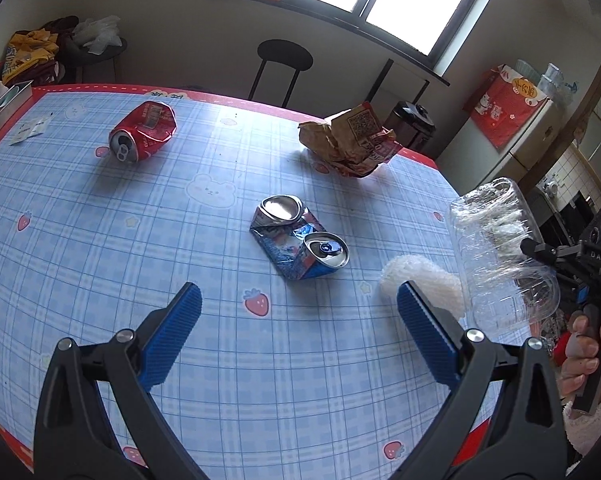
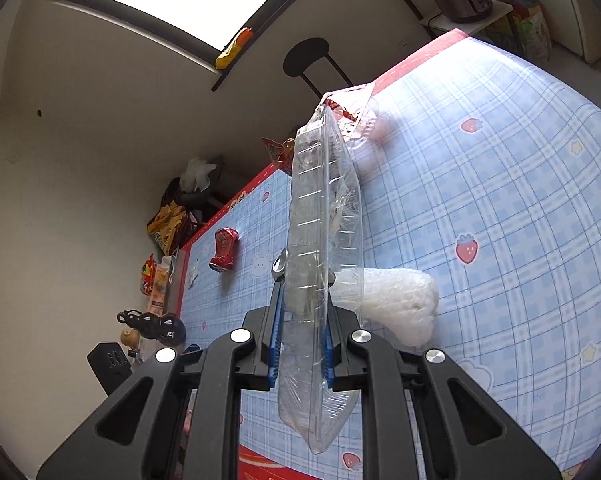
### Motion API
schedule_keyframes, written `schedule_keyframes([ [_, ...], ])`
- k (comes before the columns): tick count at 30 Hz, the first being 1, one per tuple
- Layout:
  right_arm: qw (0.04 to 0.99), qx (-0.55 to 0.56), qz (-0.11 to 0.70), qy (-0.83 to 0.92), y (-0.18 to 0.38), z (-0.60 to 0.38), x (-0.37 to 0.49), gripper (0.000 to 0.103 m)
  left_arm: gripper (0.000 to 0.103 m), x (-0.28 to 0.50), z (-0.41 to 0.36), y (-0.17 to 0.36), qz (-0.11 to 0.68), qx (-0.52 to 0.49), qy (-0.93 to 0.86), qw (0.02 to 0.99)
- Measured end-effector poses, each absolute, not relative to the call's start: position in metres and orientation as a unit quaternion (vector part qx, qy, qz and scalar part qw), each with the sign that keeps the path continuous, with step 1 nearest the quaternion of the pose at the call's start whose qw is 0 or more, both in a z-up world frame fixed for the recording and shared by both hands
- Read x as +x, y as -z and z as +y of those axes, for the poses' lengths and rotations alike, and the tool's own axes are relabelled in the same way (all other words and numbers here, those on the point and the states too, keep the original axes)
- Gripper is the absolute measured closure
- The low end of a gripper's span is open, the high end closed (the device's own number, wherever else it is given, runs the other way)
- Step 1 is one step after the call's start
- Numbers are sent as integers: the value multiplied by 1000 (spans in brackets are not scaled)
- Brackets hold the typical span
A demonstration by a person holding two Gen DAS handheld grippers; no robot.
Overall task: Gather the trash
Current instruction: 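Grasp the white foam net with the left gripper while the right gripper holds the bottle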
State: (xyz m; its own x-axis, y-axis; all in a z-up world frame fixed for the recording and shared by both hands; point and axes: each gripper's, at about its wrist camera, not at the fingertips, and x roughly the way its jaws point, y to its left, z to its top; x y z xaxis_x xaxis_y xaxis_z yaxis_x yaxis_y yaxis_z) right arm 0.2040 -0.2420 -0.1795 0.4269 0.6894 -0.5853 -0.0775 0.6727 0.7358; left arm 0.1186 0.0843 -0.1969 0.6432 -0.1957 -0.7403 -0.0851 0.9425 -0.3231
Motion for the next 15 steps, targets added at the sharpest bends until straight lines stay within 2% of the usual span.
schedule_keyframes([
  [7,825,256,451,-225,153,-253,196,86,7,128,59,206,442,-174,56,878],
  [15,854,184,438,-212,137,-278,175,86,13,159,-23,231,489,-226,96,837],
])
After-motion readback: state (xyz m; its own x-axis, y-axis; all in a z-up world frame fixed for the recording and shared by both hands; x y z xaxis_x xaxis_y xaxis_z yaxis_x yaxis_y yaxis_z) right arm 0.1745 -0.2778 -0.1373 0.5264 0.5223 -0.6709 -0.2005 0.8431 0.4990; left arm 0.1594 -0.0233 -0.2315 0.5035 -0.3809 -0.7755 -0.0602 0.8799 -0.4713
